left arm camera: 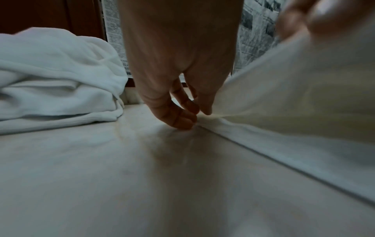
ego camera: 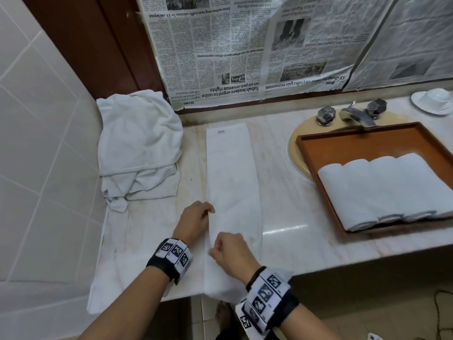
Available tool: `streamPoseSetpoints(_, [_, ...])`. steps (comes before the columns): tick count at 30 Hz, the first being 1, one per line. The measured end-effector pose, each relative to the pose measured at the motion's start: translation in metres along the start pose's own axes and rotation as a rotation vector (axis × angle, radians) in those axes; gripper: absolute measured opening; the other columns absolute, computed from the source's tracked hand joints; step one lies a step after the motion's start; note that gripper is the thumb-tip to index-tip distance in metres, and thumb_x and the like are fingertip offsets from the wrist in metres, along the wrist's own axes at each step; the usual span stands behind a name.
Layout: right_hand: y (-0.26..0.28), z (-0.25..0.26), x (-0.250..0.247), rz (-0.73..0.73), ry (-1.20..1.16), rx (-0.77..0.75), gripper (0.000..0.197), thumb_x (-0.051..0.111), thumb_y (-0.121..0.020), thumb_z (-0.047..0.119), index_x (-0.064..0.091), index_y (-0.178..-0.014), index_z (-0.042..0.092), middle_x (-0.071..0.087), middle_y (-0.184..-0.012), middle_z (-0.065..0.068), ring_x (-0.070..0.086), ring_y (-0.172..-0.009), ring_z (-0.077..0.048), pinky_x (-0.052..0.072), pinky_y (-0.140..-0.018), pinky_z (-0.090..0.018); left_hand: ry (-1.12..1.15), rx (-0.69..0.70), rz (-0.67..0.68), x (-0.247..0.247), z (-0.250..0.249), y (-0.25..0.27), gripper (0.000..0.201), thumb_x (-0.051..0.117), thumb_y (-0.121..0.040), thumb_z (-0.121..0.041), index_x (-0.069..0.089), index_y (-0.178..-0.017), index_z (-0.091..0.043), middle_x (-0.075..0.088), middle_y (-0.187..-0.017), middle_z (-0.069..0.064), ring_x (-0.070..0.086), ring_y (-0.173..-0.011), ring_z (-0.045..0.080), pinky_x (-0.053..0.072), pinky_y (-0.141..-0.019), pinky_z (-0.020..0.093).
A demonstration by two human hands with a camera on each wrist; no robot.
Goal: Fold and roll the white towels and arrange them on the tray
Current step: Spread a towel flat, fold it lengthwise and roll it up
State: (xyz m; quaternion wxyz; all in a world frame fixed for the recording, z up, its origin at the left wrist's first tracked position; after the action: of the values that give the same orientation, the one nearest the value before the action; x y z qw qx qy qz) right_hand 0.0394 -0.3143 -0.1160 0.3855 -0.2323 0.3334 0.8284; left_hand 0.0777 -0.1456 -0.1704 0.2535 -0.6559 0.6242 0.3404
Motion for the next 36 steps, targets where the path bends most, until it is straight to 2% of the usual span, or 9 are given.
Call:
streamPoseSetpoints(6, [0.014, -0.017, 0.009, 0.353, 0.026, -0.132, 0.029, 0.053, -0.099, 0.027, 0.068, -0.117, 0.012, 0.068, -0.116, -0.006, 0.063, -0.102, -0.018, 0.049, -0.095, -0.028, 0.012, -0.043, -0.009, 0.001, 0.014, 0.011, 0.026, 0.059, -0.09, 0.001, 0.074, -0.102, -0.017, 0.061, -0.092, 0.0, 0.057, -0.077, 0.012, 0.038, -0.076, 0.014])
streamPoseSetpoints(9, [0.006, -0.028, -0.018, 0.406, -0.097, -0.168, 0.025, 0.053, -0.098, 0.022, 0.072, -0.11, 0.013, 0.072, -0.106, 0.001, 0.064, -0.093, -0.009, 0.05, -0.088, -0.02, 0.002, -0.1, -0.048, 0.001, 0.018, 0.009, 0.024, 0.055, -0.094, -0.004, 0.072, -0.108, -0.014, 0.061, -0.103, 0.003, 0.059, -0.091, 0.019, 0.041, -0.086, 0.02])
streamPoseSetpoints(12, [-0.032, -0.04, -0.037, 0.041, -0.05, -0.246, 0.022, 0.05, -0.098, 0.016, 0.07, -0.098, 0.007, 0.068, -0.092, -0.002, 0.062, -0.082, -0.016, 0.052, -0.081, -0.031, -0.105, -0.072, -0.084, 0.007, 0.012, 0.0, 0.032, 0.05, -0.096, -0.023, 0.064, -0.122, -0.013, 0.056, -0.125, 0.008, 0.055, -0.107, 0.033, 0.047, -0.094, 0.042])
streamPoseSetpoints(14, [-0.067, -0.049, -0.037, -0.242, 0.175, -0.306, 0.032, 0.042, -0.098, 0.021, 0.066, -0.112, 0.004, 0.067, -0.11, -0.01, 0.061, -0.101, -0.026, 0.052, -0.09, -0.04, -0.143, -0.072, -0.073, 0.012, -0.003, -0.013, 0.052, 0.032, -0.096, -0.045, 0.054, -0.137, -0.021, 0.046, -0.146, 0.002, 0.045, -0.127, 0.03, 0.043, -0.101, 0.047])
streamPoseSetpoints(18, [-0.12, -0.058, -0.032, -0.045, 0.462, -0.162, 0.07, 0.002, -0.096, 0.044, 0.014, -0.158, 0.013, 0.012, -0.165, -0.003, 0.009, -0.152, -0.025, 0.01, -0.121, -0.044, -0.37, -0.094, 0.071, 0.028, -0.021, -0.041, 0.069, -0.004, -0.092, -0.052, 0.015, -0.157, -0.038, 0.006, -0.166, -0.017, 0.006, -0.153, 0.021, 0.021, -0.115, 0.052])
streamPoseSetpoints(24, [-0.143, -0.106, -0.069, -0.023, 0.619, -0.084, 0.068, -0.013, -0.092, 0.054, -0.012, -0.156, 0.031, -0.024, -0.156, 0.018, -0.015, -0.15, -0.015, -0.007, -0.121, -0.047, -0.417, -0.252, 0.11, 0.032, 0.0, -0.047, 0.053, 0.006, -0.103, -0.053, -0.008, -0.154, -0.049, -0.014, -0.162, -0.027, -0.013, -0.153, 0.017, -0.002, -0.119, 0.059])
streamPoseSetpoints(27, [-0.137, -0.126, -0.093, -0.107, 0.544, 0.067, 0.057, 0.003, -0.103, 0.044, -0.011, -0.157, 0.027, -0.018, -0.162, 0.013, -0.013, -0.151, -0.019, -0.003, -0.121, -0.049, -0.369, -0.305, 0.114, 0.025, 0.004, -0.041, 0.054, 0.012, -0.105, -0.049, -0.009, -0.154, -0.049, -0.012, -0.163, -0.024, -0.013, -0.153, 0.019, -0.003, -0.12, 0.059])
streamPoseSetpoints(32, [-0.101, -0.104, -0.054, -0.101, 0.532, -0.167, 0.065, 0.006, -0.099, 0.05, 0.005, -0.158, 0.023, -0.002, -0.163, 0.009, 0.002, -0.152, -0.018, 0.003, -0.12, -0.046, -0.38, -0.209, 0.163, 0.033, -0.014, -0.032, 0.066, -0.011, -0.088, -0.061, -0.014, -0.153, -0.047, -0.023, -0.159, -0.027, -0.02, -0.151, 0.019, -0.005, -0.119, 0.06])
streamPoseSetpoints(36, [-0.109, -0.117, -0.049, -0.079, 0.59, -0.149, 0.063, 0.013, -0.102, 0.047, 0.01, -0.158, 0.017, 0.002, -0.163, 0.005, 0.005, -0.15, -0.013, 0.001, -0.119, -0.043, -0.386, -0.258, 0.15, 0.043, -0.017, -0.037, 0.069, -0.016, -0.085, -0.061, -0.02, -0.152, -0.045, -0.027, -0.158, -0.024, -0.023, -0.151, 0.021, -0.01, -0.118, 0.061])
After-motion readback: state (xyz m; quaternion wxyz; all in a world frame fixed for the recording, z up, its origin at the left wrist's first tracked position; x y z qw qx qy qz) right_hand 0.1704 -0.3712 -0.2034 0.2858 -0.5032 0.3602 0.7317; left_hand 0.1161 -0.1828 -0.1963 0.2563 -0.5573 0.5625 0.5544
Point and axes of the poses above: each hand's wrist, its own y-axis away from the middle knuckle, its own x-axis out of the palm, z = x × y, the point moved 1 cm from there along -y, towards the middle knuckle
